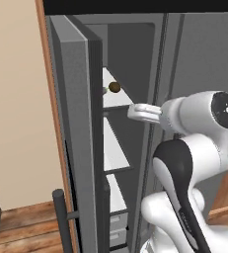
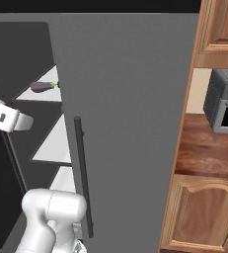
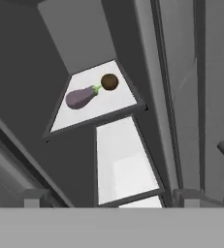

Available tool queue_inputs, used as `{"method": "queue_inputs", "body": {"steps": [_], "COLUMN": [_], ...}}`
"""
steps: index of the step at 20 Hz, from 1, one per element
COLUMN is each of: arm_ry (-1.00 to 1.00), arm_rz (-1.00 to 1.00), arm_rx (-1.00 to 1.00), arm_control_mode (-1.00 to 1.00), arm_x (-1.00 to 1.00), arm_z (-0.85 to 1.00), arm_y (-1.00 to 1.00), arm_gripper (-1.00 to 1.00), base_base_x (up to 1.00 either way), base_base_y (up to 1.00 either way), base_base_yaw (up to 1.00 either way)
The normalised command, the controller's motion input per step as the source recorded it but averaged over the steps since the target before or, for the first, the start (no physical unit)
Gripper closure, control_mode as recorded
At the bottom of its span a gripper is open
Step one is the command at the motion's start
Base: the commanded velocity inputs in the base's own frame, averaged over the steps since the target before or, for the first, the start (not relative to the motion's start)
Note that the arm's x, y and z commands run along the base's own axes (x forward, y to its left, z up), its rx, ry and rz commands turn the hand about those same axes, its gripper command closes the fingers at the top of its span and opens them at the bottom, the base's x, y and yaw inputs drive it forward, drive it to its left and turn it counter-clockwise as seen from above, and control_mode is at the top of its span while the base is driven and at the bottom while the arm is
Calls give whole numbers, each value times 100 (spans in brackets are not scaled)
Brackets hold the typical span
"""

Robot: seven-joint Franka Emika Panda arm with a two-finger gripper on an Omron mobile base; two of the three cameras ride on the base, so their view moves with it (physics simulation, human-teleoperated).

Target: Take the eggplant, kiwi, and kiwi from the freezer and place them in the bowl on the counter.

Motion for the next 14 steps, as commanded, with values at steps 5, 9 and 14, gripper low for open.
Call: {"method": "queue_inputs", "body": {"steps": [5, 9, 14], "arm_ry": [-8, 13, 6], "arm_rz": [4, 11, 7], "arm_rx": [1, 13, 6], "arm_control_mode": [-100, -100, -100], "arm_x": [-16, 5, 7], "arm_z": [77, 3, 0], "arm_y": [0, 0, 6], "arm_gripper": [-100, -100, -100], "base_base_x": [0, 0, 0], "base_base_y": [0, 0, 0], "base_base_yaw": [0, 0, 0]}}
